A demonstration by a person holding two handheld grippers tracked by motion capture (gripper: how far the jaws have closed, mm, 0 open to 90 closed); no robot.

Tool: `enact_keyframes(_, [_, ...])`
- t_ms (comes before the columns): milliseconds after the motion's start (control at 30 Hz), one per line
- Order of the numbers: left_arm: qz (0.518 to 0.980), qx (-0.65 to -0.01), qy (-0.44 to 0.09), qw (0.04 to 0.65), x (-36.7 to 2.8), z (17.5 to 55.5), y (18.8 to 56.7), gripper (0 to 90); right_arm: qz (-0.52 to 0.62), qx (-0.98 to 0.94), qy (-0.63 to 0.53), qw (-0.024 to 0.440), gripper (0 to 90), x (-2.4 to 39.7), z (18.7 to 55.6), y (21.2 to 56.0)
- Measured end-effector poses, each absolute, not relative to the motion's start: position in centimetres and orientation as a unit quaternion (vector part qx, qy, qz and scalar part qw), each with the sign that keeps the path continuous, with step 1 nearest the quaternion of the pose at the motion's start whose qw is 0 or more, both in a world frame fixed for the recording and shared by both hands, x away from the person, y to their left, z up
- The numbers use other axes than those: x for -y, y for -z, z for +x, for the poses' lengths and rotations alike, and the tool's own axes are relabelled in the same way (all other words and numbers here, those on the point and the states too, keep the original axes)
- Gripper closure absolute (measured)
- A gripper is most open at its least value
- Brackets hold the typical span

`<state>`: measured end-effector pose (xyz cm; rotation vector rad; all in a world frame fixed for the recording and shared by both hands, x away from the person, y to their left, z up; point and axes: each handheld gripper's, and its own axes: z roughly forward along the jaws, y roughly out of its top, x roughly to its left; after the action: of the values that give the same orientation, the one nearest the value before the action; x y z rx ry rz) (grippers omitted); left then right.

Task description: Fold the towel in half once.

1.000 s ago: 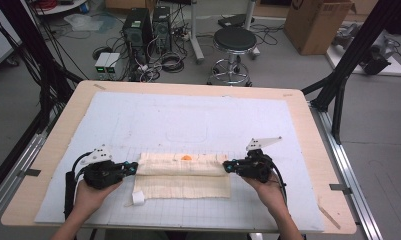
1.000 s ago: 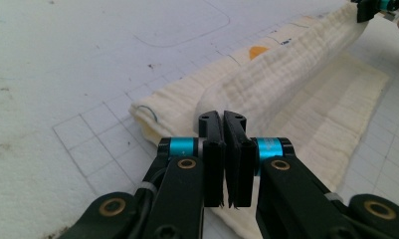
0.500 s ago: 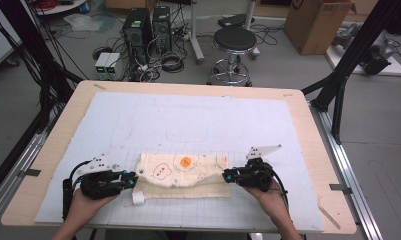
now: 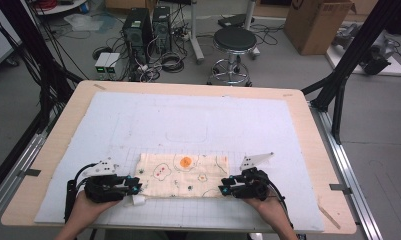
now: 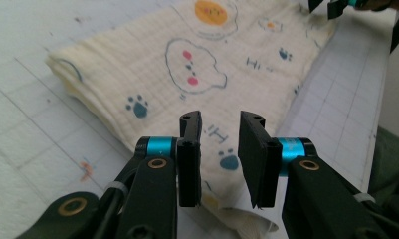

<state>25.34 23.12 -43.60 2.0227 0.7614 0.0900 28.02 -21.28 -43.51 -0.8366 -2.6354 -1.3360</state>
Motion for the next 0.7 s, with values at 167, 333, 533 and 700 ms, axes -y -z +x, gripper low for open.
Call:
enact_keyframes(167, [0.845, -0.298, -0.038, 0.442, -22.63, 25.05, 44.22, 77.4, -0.263, 0.871, 0.414, 0.031, 69.9, 21.01, 27.36, 43.98])
enact_keyframes(333, [0.848, -0.293, -0.04, 0.44, -22.62, 24.88, 44.23, 87.0, -0.264, 0.874, 0.406, 0.034, 80.2, 21.24, 27.31, 44.17])
enact_keyframes(533, [0.839, -0.288, -0.038, 0.46, -22.91, 24.63, 43.87, 88.9, -0.263, 0.871, 0.415, 0.026, 88.0, 21.47, 27.21, 43.91])
enact_keyframes(700, [0.846, -0.283, -0.036, 0.45, -22.85, 24.44, 44.11, 89.0, -0.269, 0.869, 0.413, 0.03, 88.0, 21.73, 26.98, 43.92])
